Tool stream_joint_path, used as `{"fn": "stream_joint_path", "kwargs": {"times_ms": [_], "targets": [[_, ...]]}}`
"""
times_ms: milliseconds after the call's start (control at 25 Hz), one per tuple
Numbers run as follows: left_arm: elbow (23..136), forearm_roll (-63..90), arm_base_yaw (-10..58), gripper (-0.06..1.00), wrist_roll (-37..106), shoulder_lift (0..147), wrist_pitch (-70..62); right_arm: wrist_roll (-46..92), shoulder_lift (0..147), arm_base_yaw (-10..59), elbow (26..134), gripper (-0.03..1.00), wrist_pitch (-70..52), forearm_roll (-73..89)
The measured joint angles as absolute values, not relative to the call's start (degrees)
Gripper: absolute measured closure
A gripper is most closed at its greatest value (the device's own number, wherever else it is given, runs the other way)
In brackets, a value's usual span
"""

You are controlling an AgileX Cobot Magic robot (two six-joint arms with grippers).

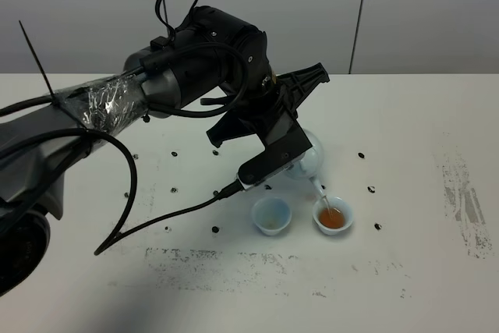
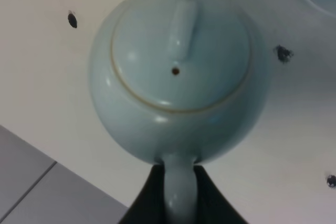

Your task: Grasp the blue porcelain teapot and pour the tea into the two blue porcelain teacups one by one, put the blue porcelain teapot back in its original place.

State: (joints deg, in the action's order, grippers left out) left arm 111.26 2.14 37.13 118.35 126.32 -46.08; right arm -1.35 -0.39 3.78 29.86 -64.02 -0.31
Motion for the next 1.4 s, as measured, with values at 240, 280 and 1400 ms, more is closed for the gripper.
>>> {"fn": "stream_joint_path", "kwargs": {"times_ms": [240, 280, 1400], "targets": [[111.26, 0.44, 37.56, 0.87, 118.3, 125.81, -46.13, -1.29, -0.39, 3.78, 29.86, 0.74, -64.02, 0.0], [111.26, 0.0, 37.56, 0.87, 118.24, 125.81, -46.13, -1.29, -0.39, 3.78, 29.86, 0.74, -64.02, 0.0], [111.26, 0.0, 37.68, 0.87, 116.75, 125.02, -46.17, -1.29, -0.39, 3.78, 29.86, 0.74, -64.02, 0.0]]}}
